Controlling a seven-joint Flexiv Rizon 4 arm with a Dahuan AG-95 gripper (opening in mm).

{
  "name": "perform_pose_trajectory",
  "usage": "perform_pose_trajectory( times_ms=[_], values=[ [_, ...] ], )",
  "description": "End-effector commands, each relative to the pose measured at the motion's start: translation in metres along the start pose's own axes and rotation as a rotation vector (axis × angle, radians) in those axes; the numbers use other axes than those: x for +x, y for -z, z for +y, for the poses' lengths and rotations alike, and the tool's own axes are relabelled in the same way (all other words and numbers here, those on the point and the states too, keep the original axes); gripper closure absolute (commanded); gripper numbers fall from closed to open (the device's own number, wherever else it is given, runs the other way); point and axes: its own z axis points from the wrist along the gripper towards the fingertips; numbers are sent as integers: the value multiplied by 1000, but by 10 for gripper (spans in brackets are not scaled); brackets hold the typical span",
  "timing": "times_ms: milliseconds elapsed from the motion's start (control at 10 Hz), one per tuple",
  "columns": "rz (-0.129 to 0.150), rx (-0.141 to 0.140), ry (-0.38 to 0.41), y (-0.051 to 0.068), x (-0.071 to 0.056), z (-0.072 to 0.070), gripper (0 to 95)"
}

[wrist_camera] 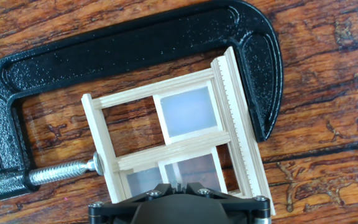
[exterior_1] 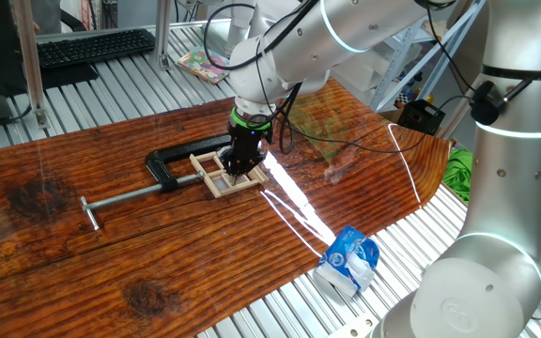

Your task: Open a sliding window

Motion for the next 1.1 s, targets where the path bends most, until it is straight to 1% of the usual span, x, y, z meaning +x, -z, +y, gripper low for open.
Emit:
perform_pose_trajectory(
  times_ms=[100, 500, 1100],
  values=[
    [0, 1, -9, 0, 1, 1, 950],
    [-7, -1, -27, -1, 2, 3, 950],
    [-8, -7, -55, -1, 4, 7, 950]
  ],
)
